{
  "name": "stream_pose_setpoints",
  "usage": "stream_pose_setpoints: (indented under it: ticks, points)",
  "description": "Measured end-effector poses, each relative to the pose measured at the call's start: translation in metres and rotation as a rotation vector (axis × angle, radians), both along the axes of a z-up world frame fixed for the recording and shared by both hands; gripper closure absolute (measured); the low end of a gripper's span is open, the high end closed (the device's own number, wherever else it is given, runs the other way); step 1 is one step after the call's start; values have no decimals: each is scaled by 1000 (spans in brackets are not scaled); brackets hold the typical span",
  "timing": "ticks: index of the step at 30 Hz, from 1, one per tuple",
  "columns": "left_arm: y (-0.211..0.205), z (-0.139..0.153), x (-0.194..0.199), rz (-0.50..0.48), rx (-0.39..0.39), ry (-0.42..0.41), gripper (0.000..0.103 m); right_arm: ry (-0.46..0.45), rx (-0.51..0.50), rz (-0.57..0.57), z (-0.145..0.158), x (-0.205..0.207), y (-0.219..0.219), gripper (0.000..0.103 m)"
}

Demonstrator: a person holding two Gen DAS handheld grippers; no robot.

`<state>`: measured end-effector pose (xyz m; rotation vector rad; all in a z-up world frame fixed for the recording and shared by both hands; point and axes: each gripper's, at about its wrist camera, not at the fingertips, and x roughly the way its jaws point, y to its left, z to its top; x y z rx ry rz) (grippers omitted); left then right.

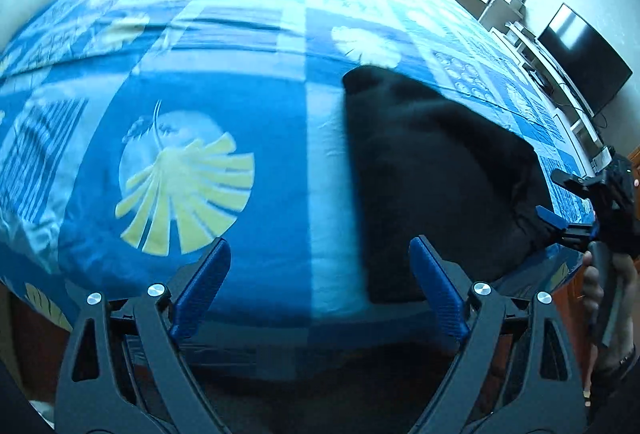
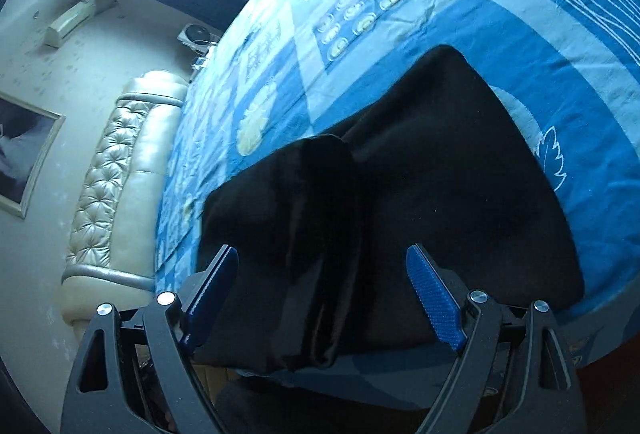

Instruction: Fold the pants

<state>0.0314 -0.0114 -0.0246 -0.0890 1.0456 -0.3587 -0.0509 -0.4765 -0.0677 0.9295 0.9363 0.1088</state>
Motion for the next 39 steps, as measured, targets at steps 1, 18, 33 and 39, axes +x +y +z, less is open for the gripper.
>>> stream_pose_setpoints:
  ticks: [1, 18, 33, 39]
  points:
    - [4, -4, 0, 1, -8, 10, 12, 4, 2, 7, -1, 2, 2, 18]
    - [15, -32, 11, 2, -56, 107, 12, 78, -121, 204, -5, 35, 55, 87]
    - [3, -29, 8, -7, -85, 118, 12, -101, -238, 150, 71, 12, 8, 91]
    - [-21, -24, 11, -28, -92, 110, 12, -50, -206, 95, 51, -2, -33, 91]
